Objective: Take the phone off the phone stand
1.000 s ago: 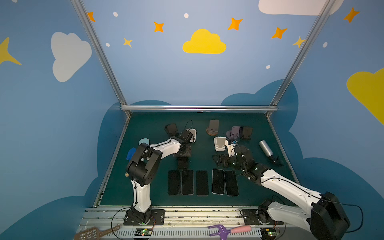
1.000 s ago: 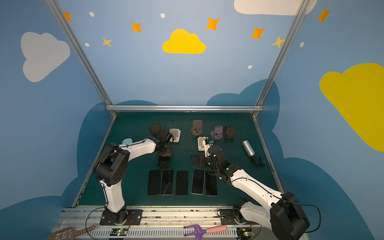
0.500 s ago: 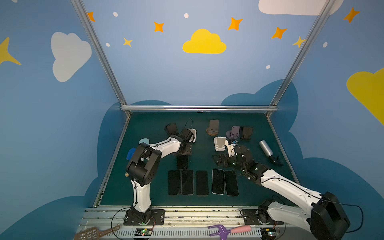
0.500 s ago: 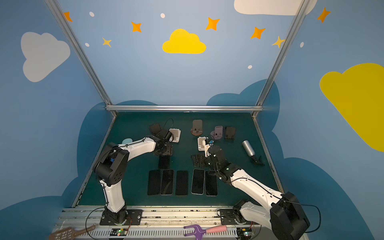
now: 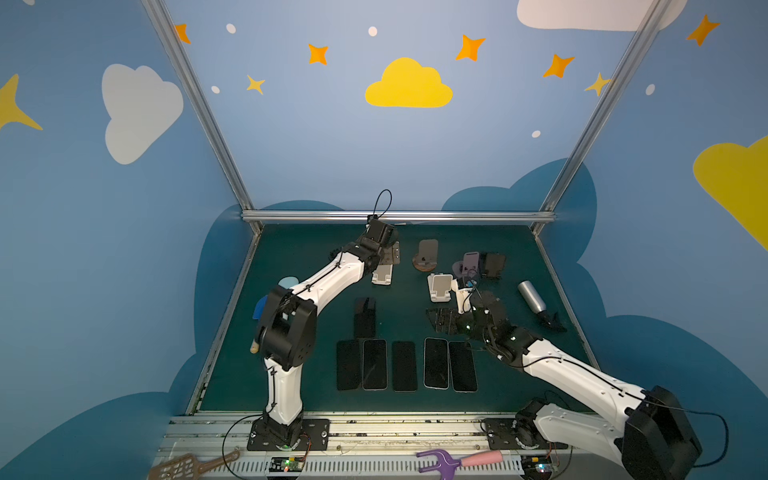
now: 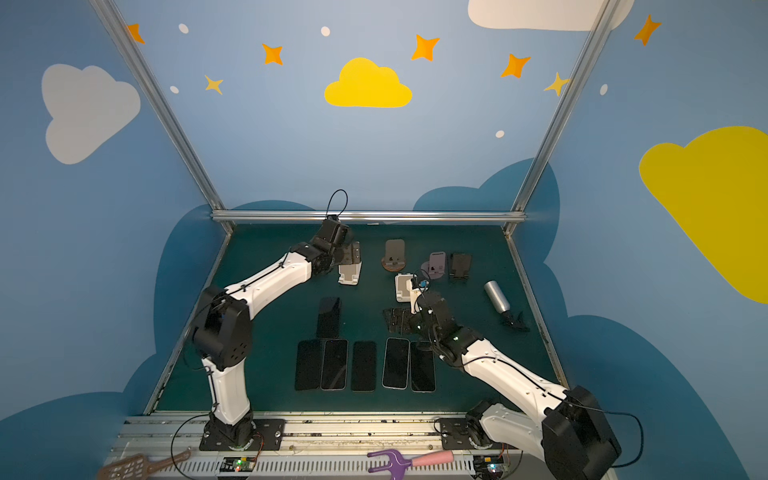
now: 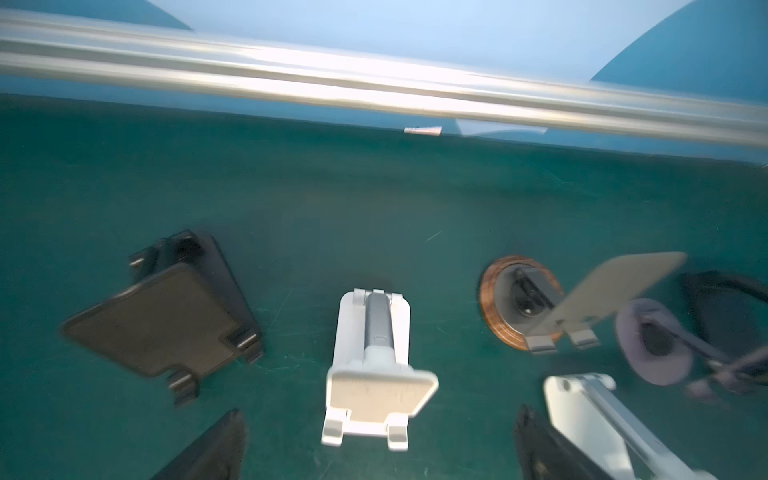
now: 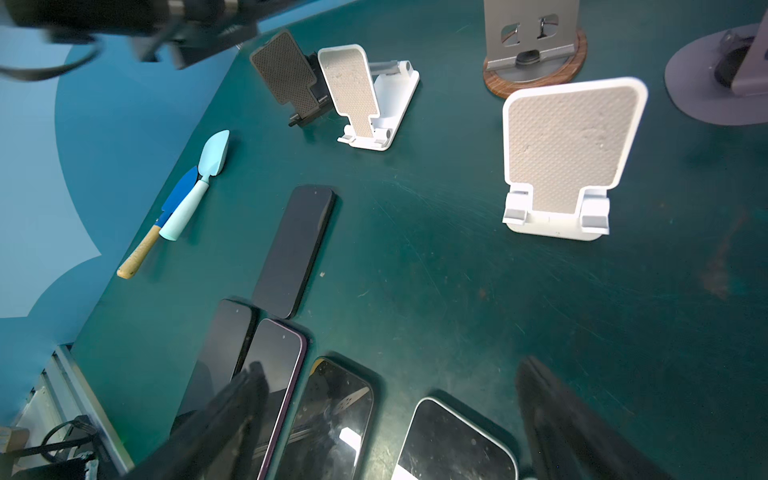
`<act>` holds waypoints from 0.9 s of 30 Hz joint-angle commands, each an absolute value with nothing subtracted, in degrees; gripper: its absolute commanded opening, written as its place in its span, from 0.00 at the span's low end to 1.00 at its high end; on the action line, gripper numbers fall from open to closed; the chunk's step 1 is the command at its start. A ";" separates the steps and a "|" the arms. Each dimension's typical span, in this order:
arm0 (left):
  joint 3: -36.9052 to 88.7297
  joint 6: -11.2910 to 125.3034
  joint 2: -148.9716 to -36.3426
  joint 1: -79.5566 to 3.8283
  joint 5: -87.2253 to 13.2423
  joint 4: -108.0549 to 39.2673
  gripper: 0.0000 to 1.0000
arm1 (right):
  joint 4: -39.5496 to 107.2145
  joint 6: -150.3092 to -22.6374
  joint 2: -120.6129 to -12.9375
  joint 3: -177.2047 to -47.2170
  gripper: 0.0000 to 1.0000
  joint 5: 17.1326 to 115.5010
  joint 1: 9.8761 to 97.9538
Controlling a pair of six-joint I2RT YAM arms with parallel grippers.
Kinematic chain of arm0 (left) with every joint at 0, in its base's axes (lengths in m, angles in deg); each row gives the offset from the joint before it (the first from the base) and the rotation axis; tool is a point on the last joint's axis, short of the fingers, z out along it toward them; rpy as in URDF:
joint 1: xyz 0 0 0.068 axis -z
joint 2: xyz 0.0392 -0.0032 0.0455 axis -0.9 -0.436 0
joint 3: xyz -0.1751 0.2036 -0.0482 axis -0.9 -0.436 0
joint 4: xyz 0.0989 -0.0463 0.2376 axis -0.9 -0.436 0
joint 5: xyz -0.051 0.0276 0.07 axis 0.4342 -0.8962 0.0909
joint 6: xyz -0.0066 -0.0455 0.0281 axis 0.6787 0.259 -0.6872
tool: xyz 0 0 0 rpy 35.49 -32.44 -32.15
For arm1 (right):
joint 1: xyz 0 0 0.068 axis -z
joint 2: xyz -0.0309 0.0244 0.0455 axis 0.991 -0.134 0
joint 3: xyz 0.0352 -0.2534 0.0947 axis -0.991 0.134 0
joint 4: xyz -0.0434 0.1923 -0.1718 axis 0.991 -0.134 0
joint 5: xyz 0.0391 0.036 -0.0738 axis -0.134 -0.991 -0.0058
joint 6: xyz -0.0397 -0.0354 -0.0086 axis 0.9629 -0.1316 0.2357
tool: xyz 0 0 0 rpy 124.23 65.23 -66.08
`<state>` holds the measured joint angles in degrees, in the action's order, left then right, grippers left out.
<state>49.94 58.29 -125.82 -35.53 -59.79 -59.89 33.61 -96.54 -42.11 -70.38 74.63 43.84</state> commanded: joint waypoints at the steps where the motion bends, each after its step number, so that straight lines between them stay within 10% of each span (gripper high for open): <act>1: 55.47 56.30 -130.26 -35.73 -62.44 -65.44 1.00 | 32.99 -95.40 -40.74 -71.14 0.93 76.18 43.80; 27: 59.82 61.23 -138.77 -35.31 -61.70 -68.06 0.74 | 32.77 -95.49 -42.03 -71.52 0.93 76.37 43.81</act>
<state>57.87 60.83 -137.12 -35.25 -61.83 -66.10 33.43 -95.76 -41.80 -70.38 75.59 43.84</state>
